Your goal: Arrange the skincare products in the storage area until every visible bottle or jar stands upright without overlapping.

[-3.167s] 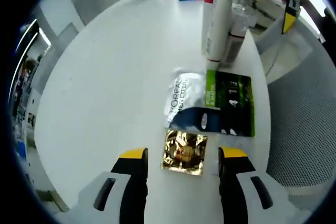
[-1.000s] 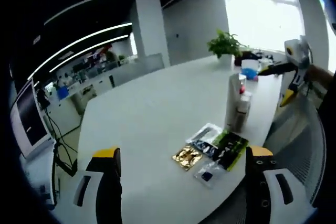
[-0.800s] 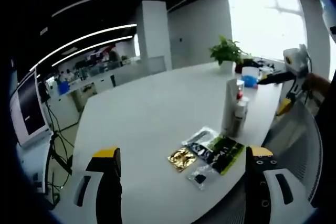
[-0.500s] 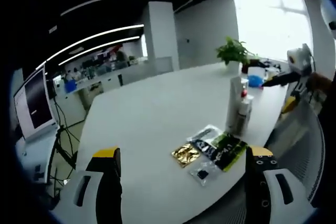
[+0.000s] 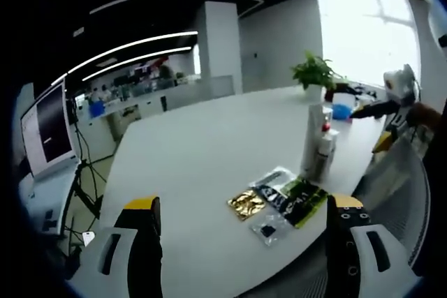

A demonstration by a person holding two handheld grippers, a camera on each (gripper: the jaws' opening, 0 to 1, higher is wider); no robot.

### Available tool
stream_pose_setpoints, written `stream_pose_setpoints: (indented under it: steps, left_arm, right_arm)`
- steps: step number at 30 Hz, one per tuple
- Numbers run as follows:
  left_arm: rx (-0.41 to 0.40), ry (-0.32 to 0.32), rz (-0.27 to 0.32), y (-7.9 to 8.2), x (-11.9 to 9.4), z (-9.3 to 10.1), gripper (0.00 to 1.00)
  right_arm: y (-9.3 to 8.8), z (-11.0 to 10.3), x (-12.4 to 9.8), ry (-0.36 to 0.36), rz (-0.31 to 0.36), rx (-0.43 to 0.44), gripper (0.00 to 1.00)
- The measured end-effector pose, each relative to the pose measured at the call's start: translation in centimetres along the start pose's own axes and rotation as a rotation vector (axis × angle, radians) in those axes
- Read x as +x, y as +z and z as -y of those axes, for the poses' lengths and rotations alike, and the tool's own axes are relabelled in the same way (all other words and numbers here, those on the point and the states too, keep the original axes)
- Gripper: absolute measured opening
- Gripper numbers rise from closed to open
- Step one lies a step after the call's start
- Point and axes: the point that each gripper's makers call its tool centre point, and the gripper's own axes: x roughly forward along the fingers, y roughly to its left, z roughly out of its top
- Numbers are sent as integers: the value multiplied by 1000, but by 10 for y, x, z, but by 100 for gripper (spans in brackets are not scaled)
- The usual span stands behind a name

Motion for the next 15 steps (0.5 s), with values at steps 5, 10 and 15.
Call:
stream_pose_setpoints:
  steps: [5,10,15]
  left_arm:
    - [-2,0,-6,0,1,-1,97]
    - [-1,-11,-15,-2,4,0,97]
    - [-2,-18,-19,-2,6,1,97]
  right_arm:
    - [0,0,1,2,-2,2,100]
    - [1,1,1,-3,-1,2,100]
    - [-1,1,2,-5,-7,6,100]
